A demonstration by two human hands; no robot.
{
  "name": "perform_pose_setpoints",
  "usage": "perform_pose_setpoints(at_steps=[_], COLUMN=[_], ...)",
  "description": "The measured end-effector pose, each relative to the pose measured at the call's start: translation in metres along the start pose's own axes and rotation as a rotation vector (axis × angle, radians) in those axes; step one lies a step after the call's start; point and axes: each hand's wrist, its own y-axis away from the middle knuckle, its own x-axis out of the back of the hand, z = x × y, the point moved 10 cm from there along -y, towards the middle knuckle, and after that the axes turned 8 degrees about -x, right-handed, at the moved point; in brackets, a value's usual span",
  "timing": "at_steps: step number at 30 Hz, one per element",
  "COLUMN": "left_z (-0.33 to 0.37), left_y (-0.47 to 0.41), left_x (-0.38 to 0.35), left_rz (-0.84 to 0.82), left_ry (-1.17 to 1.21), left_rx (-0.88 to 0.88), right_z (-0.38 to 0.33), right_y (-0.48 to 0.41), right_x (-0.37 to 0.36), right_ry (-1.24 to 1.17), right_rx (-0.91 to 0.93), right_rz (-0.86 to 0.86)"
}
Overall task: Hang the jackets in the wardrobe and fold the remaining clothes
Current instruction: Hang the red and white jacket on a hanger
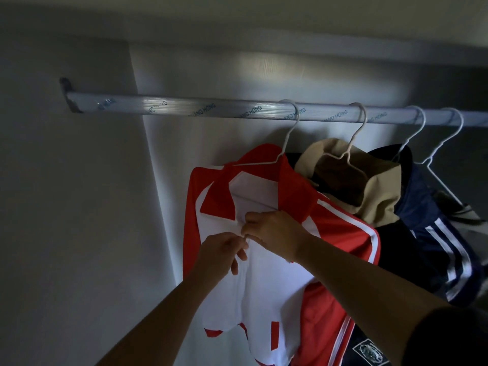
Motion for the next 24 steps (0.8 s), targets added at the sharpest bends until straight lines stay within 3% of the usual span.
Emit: perform_pose_setpoints(at_steps=[2, 5, 9, 19, 24], left_z=[-0.007, 0.007, 0.032, 0.026, 0.02], left_y=[0.002, 0.004, 0.003, -0.001, 0.0], left_x=[0.008, 0.0, -0.011, -0.02, -0.016], left_rz=[0.067, 0.089, 0.227, 0.124, 0.123], left_ry=[-0.09, -0.418, -0.511, -0.604, -0.574], left_rx=[-0.071, -0.217, -0.304, -0.257, -0.209], right_z=[-0.005, -0.007, 0.0, 0.033, 0.044], right_y=[-0.002, -0.006, -0.009, -0.019, -0.028], right_x=[0.011, 0.026, 0.035, 0.098, 0.11], right_ry=[-0.046, -0.098, -0.081, -0.098, -0.088], right_rx=[0.022, 0.026, -0.055, -0.329, -0.422], right_rz=[0.058, 0.111, 0.106, 0.326, 0.253])
